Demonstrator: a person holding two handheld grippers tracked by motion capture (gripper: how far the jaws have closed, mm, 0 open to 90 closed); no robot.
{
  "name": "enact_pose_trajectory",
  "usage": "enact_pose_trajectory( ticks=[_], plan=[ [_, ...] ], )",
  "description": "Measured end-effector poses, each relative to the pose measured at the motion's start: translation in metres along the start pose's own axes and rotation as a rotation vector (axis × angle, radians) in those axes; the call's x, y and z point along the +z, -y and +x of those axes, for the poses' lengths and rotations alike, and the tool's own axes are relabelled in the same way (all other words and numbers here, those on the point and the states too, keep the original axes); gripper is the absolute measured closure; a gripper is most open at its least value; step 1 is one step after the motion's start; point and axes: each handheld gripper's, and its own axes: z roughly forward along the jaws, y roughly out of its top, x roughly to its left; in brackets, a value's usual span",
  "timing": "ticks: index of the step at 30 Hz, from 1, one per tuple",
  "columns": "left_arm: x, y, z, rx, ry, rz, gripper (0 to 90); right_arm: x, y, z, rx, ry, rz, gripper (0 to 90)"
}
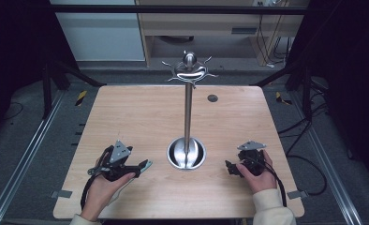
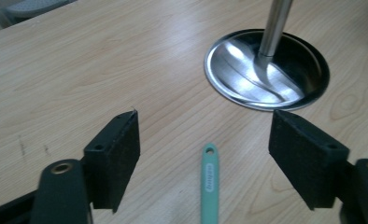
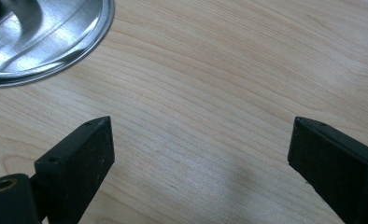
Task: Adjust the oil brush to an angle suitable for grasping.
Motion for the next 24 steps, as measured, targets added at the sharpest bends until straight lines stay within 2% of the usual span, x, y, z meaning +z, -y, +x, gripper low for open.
enact_pose_trajectory(
  ticks=[3, 7, 10, 14, 15, 17, 18, 19, 20, 24],
  plan=[
    [0.001, -0.002, -0.005, 0.015, 0.013, 0.006, 32.4, 0.000, 0.000, 0.000, -0.002, 0.002, 0.000, 7.8],
    [0.003, -0.002, -0.009, 0.030, 0.035, 0.022, 49.1, 0.000, 0.000, 0.000, 0.002, 0.000, 0.000, 7.8],
    [0.008, 0.000, -0.010, 0.050, 0.055, 0.055, 62.9, 0.000, 0.000, 0.000, -0.001, 0.001, 0.000, 7.8],
    [0.014, 0.004, -0.010, 0.048, 0.068, 0.090, 79.1, 0.000, 0.000, 0.000, -0.006, 0.004, 0.000, 7.8],
    [0.019, 0.006, -0.009, 0.034, 0.093, 0.115, 82.2, 0.000, 0.000, 0.000, -0.006, 0.004, -0.001, 7.8],
    [0.022, 0.008, -0.010, 0.035, 0.101, 0.133, 86.8, 0.000, 0.000, 0.000, -0.006, 0.005, 0.000, 7.8],
    [0.029, 0.010, -0.010, 0.040, 0.108, 0.171, 89.0, 0.000, 0.000, 0.000, -0.007, 0.005, 0.001, 7.8],
    [0.029, 0.010, -0.010, 0.040, 0.108, 0.171, 90.0, 0.000, 0.000, 0.000, -0.006, 0.005, 0.001, 7.8],
    [0.035, 0.013, -0.011, 0.043, 0.114, 0.203, 90.0, 0.000, 0.000, 0.000, -0.006, 0.005, 0.001, 7.8],
    [0.042, 0.016, -0.014, 0.057, 0.115, 0.240, 90.0, 0.000, 0.000, 0.000, 0.001, 0.002, 0.003, 7.8]
  ],
)
